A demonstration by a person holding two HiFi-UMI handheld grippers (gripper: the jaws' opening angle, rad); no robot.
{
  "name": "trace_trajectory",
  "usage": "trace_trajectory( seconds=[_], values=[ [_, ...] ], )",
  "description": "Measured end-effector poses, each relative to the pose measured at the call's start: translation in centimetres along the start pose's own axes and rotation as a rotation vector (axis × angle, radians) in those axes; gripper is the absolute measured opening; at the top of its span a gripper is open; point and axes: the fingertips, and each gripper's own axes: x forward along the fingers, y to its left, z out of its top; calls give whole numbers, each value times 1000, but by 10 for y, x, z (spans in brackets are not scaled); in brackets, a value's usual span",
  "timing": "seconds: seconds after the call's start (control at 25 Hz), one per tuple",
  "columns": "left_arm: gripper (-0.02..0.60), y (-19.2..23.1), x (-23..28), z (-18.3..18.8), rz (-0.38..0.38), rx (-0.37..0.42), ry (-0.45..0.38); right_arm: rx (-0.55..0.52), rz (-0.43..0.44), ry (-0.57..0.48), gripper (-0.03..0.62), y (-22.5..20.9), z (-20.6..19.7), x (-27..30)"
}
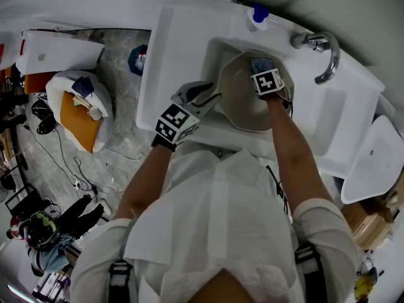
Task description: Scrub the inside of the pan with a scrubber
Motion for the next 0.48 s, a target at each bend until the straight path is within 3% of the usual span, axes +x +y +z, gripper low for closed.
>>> trace_trajectory(
  seconds=[0.2, 0.36, 0.48],
  values=[
    [150, 2, -4, -3, 4, -6, 0, -27, 76, -144, 31, 30, 42, 3],
    [150, 5, -6, -2, 6, -6, -5, -12, 88, -113, 31, 36, 39, 0],
    [150, 4, -7, -3, 4, -6, -5, -35, 141, -159, 31, 49, 47, -4]
  ],
)
